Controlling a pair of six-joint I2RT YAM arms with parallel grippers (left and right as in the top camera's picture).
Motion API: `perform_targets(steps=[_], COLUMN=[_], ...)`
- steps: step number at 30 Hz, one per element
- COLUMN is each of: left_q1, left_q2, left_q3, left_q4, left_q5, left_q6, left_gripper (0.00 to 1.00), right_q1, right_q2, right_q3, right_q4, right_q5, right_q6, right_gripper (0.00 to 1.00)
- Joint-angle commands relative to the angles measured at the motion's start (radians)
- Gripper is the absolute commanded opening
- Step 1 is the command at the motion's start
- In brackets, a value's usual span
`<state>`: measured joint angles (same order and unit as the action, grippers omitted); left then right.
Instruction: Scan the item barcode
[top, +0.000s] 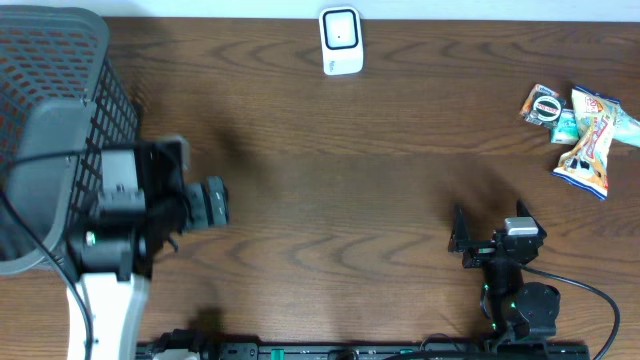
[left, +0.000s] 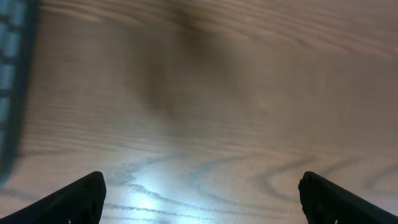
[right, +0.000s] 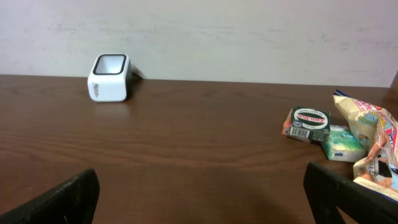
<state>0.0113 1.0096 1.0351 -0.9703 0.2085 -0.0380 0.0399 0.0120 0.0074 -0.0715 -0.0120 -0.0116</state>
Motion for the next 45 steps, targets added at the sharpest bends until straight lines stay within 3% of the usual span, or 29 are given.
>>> perform_targets(steps=[1, 14, 22, 31, 45], left_q1=[-0.003, -0.003, -0.002, -0.002, -0.002], left_q2=[-0.146, -0.669, -0.802, -0.906, -0.988], left_q3=[-0.129, -0.33, -0.444, -0.623, -0.838], left_q4=[0.011, 0.007, 0.034, 0.293, 0.779], left_q5=[0.091, 0.069, 0.098, 0.098, 0.097], left_q6=[0.123, 0.124, 0.103, 0.036, 0.032], left_gripper=[0.98, 0.98, 0.98, 0.97, 0.98], right_q1=[0.006, 0.006, 0.006, 0.006, 0.006], right_q2=[-0.006, -0.006, -0.006, -0.006, -0.006], right_q3=[-0.002, -0.002, -0.002, -0.002, -0.002], right_q4=[-0.004, -0.004, -0.004, -0.004, -0.004], right_q5=[0.006, 0.006, 0.006, 0.006, 0.006], right_q6=[0.007, 0.007, 0.007, 0.007, 0.007], right_gripper=[0.99, 0.99, 0.99, 0.99, 0.99])
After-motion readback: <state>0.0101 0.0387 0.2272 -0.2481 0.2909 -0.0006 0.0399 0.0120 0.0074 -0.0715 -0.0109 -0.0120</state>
